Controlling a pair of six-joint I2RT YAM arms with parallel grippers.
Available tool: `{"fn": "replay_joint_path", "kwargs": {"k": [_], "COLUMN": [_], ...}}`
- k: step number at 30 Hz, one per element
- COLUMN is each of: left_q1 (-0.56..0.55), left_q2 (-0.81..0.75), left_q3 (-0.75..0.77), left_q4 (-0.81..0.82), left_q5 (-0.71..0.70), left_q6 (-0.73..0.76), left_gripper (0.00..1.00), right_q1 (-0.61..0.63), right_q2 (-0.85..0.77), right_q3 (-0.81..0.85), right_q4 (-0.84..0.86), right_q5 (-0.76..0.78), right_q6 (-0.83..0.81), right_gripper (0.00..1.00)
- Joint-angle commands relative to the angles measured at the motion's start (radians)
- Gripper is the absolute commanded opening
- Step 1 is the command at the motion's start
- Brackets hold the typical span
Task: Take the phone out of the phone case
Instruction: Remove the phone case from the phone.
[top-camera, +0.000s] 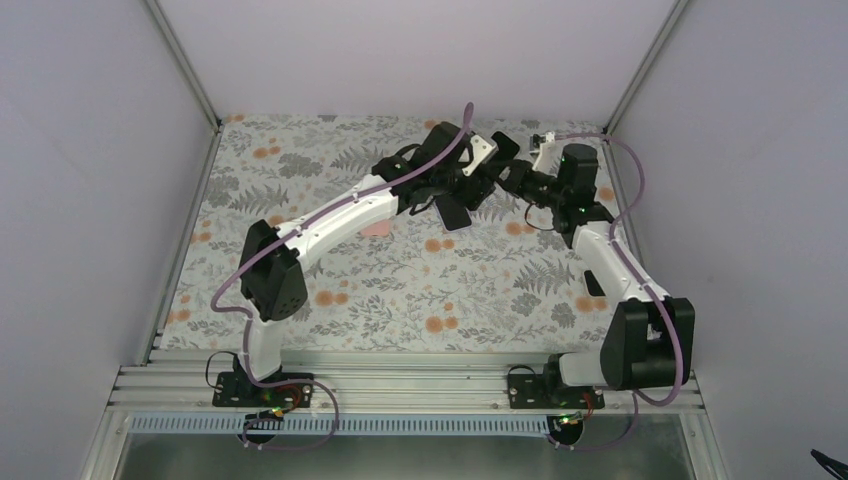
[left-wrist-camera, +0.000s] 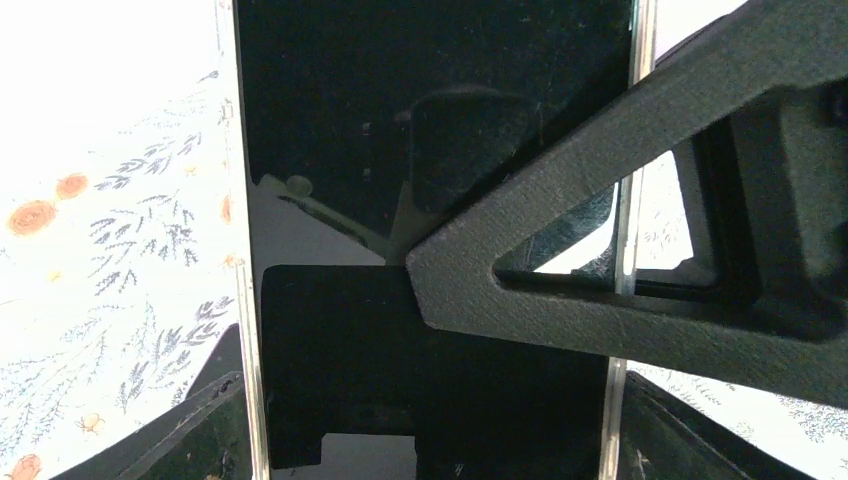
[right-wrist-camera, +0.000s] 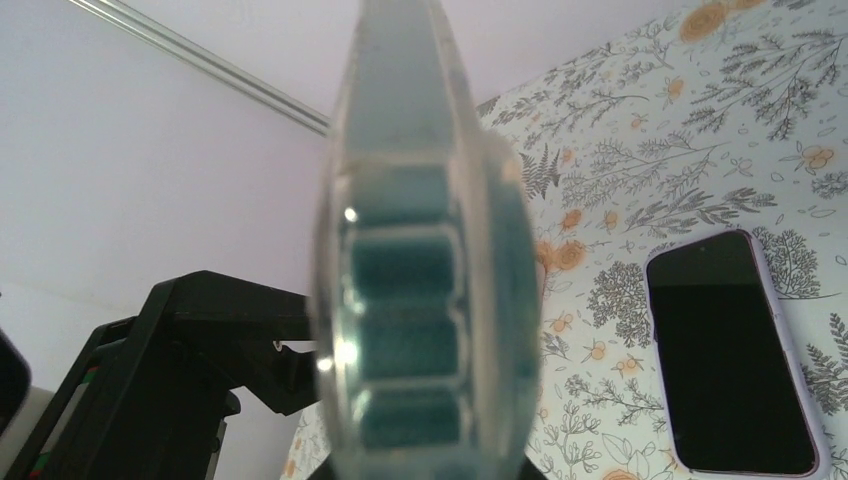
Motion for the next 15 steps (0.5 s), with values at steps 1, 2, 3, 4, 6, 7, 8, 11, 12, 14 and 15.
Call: {"fn": "replay_joint_path", "kwargs": {"k": [1,2,3,4,6,7,8,11,12,14,15], "left_q1": [-0.010,-0.010,-0.011,-0.009,-0.007,-0.003,0.003,0.036,0.050,0.087,0.109], "left_q2": [-0.038,-0.052,-0.064,-0.076,-0.102,-0.115,-0.127,-0.173,-0.189,-0.223,-0.241], "left_q3": [0.012,0.002,-0.007,-0.018,-0.044,-0.052,-0.062,-0.099,-0.111,-0.141,-0.158], "left_q4": [0.021,0.023,0.023,0.026,0.027,0.026,0.023,0.019,0.018,0.016,0.018], "left_q5": [-0.012,-0.003,0.009,0.022,0.044,0.060,0.079,0.178,0.223,0.320,0.388], "left_q6": [0.048,0.056,0.063,0.070,0.082,0.087,0.092,0.095,0.095,0.091,0.096], "left_gripper": [0.69,0.76,0.80,0.86,0.99,1.00,1.00,1.00,1.00,1.00,1.00], "right_q1": [-0.002,-0.005,-0.008,-0.010,-0.015,-0.020,-0.024,-0.038,-0.043,-0.056,-0.064], "right_q2": [-0.047,-0.053,-0.058,-0.064,-0.076,-0.083,-0.088,-0.102,-0.108,-0.118,-0.126], "right_q3": [0.011,0.012,0.014,0.015,0.020,0.021,0.022,0.025,0.026,0.027,0.019], "right_q4": [0.010,0.013,0.015,0.017,0.016,0.017,0.018,0.014,0.012,0.012,0.043], "right_q5": [0.012,0.004,-0.006,-0.013,-0.027,-0.037,-0.048,-0.078,-0.091,-0.136,-0.188], "right_q6": [0.000,-0.002,-0.005,-0.010,-0.020,-0.022,-0.022,-0.027,-0.033,-0.059,-0.067], "right_gripper": [0.04,0.04,0.04,0.04,0.04,0.04,0.04,0.04,0.04,0.04,0.04]}}
